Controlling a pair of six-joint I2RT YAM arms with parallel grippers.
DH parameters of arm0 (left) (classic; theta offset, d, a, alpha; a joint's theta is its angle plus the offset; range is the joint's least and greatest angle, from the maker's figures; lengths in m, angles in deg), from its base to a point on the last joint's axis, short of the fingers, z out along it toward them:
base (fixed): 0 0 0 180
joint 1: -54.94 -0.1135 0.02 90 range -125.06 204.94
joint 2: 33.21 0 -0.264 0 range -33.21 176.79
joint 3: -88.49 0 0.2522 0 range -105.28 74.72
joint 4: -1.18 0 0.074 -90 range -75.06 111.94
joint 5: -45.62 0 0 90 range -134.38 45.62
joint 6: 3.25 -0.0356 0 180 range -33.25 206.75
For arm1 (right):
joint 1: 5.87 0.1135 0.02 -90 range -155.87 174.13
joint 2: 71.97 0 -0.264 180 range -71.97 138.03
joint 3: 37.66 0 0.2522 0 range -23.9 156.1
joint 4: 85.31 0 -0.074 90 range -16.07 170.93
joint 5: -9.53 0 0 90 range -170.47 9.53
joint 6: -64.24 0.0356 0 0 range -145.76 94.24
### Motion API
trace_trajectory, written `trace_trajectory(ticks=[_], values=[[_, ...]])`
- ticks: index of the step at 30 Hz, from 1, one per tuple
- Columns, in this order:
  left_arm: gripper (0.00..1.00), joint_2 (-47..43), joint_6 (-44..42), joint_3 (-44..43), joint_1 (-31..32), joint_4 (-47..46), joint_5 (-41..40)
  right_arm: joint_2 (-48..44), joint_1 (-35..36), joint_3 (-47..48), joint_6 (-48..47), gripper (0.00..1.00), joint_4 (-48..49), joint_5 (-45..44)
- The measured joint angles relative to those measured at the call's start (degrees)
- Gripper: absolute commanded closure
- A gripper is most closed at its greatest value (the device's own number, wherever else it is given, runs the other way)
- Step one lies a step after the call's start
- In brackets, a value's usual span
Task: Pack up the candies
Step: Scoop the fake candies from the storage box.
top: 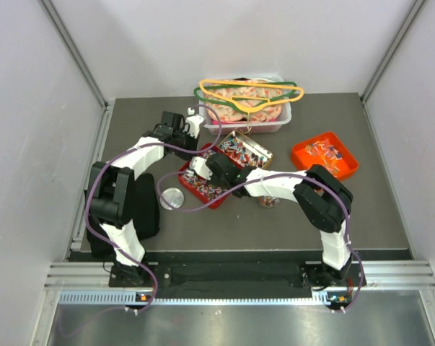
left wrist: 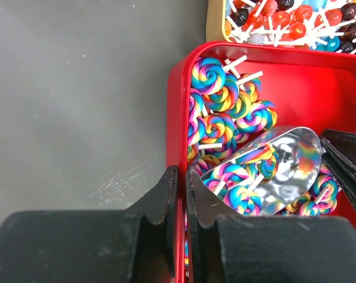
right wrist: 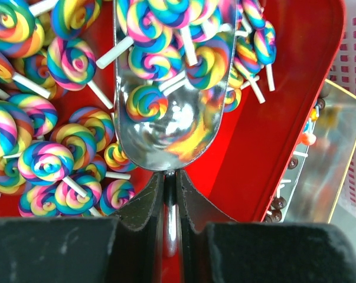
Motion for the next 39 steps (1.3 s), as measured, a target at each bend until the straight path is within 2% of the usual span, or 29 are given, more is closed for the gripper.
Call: trace_trajectory(ticks=[12,39], values=[[1.0,0.0,1.4,-0.2,0.4,0.1,0.2,-3.9,-0.5,-4.9,0.1,1.0,3.2,3.2],[1.0,2.9,3.9,-2.1,0.3,0.5,-1.0,-6.3,-0.5,-4.9,-0.8,1.0,3.3,5.8]])
